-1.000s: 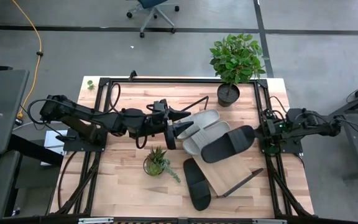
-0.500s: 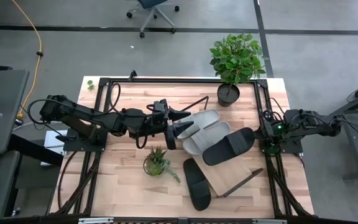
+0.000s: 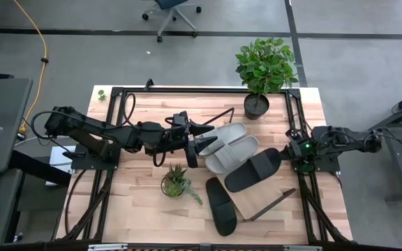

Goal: Pick and place slides into the shelf
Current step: Put the top black slide on the shelf

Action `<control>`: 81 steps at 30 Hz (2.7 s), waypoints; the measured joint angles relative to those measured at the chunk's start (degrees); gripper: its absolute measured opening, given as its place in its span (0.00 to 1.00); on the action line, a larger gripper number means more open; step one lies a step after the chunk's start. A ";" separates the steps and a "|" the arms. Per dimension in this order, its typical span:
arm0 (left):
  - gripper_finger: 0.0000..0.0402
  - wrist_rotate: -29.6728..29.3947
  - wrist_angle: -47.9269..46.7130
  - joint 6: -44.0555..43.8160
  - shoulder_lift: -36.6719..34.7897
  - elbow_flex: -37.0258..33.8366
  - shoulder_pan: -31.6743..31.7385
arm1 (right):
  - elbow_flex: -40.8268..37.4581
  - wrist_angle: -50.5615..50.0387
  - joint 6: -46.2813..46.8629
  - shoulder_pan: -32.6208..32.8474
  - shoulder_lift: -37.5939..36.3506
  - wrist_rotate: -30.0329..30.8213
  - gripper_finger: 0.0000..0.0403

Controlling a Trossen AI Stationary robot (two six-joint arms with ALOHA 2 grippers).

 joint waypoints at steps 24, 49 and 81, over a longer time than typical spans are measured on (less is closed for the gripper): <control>0.46 0.00 -0.26 -0.43 0.00 0.00 -0.04 | -1.27 -5.05 1.84 0.00 -1.25 -3.47 0.01; 0.46 1.33 -0.27 -0.48 0.00 0.00 -0.04 | -3.96 1.34 0.38 0.04 -1.25 1.93 0.01; 0.46 2.96 -0.22 -1.98 0.01 0.00 -0.04 | -7.93 -0.67 14.36 21.22 -1.22 10.54 0.01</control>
